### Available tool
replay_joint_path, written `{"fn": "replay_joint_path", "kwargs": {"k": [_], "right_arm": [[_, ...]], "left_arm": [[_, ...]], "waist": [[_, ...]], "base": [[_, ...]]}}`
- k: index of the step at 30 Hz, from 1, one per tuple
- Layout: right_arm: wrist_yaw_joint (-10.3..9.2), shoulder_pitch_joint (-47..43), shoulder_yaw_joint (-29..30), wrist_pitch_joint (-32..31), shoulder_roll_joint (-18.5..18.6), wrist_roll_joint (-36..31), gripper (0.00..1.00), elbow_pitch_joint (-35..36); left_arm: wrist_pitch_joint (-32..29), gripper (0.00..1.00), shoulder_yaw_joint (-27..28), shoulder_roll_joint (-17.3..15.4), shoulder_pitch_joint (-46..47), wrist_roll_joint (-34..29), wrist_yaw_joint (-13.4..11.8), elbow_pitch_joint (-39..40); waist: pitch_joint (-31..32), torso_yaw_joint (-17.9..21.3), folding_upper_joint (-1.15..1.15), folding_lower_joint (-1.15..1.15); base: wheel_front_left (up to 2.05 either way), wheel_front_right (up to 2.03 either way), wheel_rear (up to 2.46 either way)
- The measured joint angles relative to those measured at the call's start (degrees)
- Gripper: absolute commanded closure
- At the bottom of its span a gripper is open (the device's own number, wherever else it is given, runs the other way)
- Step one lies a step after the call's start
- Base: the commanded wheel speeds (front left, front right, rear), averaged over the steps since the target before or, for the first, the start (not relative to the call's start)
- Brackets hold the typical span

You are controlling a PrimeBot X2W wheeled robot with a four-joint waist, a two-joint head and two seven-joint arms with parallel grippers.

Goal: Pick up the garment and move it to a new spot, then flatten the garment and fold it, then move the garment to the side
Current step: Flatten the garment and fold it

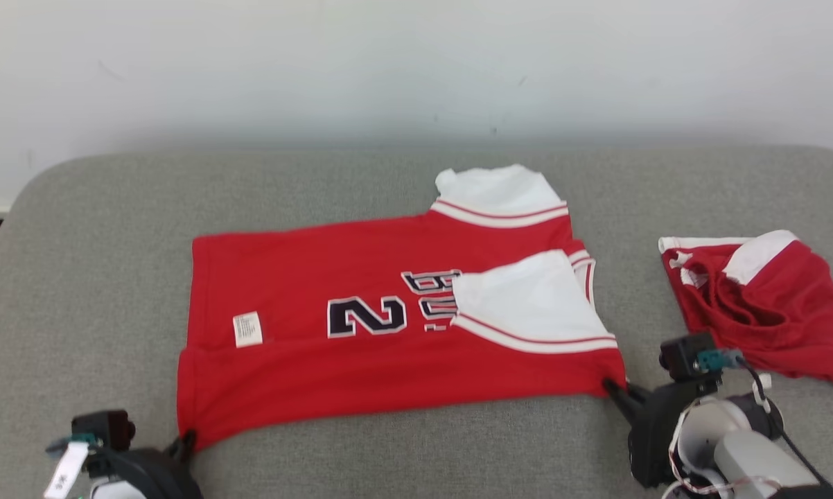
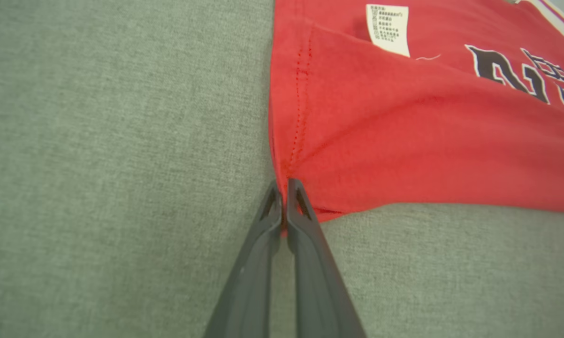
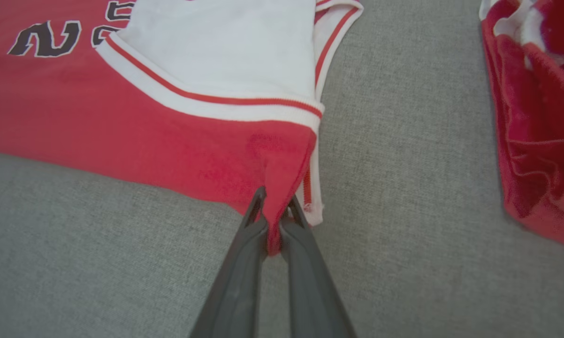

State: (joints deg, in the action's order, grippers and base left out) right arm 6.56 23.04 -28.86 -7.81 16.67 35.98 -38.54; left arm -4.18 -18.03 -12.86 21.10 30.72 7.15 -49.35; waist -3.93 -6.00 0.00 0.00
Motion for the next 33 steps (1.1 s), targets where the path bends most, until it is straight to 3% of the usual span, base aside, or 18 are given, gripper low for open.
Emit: {"fn": "replay_joint_path", "kwargs": {"k": [11, 27, 28, 29, 30, 31, 33], "right_arm": [[-0.18, -10.57, -0.36, 0.32, 2.08, 1.35, 1.0, 7.23], [-4.13, -19.23, -0.29, -2.36, 3.57, 3.0, 1.0, 15.56], [-4.45, -19.25, -0.4, -2.53, 3.75, 2.97, 0.86, 16.08], [-4.56, -19.25, -0.34, -2.77, 3.99, 2.72, 0.0, 16.63], [-4.8, -19.25, -0.04, -2.79, 4.08, 2.83, 0.0, 17.03], [-5.09, -19.3, 0.26, -2.79, 4.27, 2.85, 0.0, 17.7], [-5.13, -19.37, 1.11, -2.87, 5.0, 3.34, 0.0, 19.25]], "left_arm": [[1.52, 1.0, -1.37, -2.32, -9.19, -0.07, 0.01, 2.64], [0.04, 1.0, -1.38, -3.37, -12.96, 0.14, -0.13, 6.09], [-0.16, 1.0, -1.38, -3.38, -12.98, 0.14, -0.13, 6.22], [-0.24, 1.0, -1.33, -3.38, -13.02, 0.15, -0.18, 6.34], [-0.33, 0.75, -1.23, -3.37, -13.18, 0.19, -0.41, 6.59], [-0.33, 0.0, -1.18, -3.38, -13.58, 0.19, -0.69, 7.11], [-0.33, 0.0, -1.09, -3.38, -14.1, 0.34, -1.1, 7.9]], "waist": [[6.21, 0.81, 0.0, -0.01], [7.41, 2.05, 0.0, -0.01], [7.39, 2.03, 0.0, -0.01], [7.38, 2.01, 0.0, -0.01], [7.38, 2.0, 0.0, -0.01], [7.39, 1.98, 0.0, -0.01], [7.44, 1.92, 0.0, -0.01]], "base": [[0.0, 0.0, 0.0], [0.0, 0.0, 0.0], [0.0, 0.0, 0.0], [0.0, 0.0, 0.0], [0.0, 0.0, 0.0], [0.0, 0.0, 0.0], [0.0, 0.0, 0.0]]}}
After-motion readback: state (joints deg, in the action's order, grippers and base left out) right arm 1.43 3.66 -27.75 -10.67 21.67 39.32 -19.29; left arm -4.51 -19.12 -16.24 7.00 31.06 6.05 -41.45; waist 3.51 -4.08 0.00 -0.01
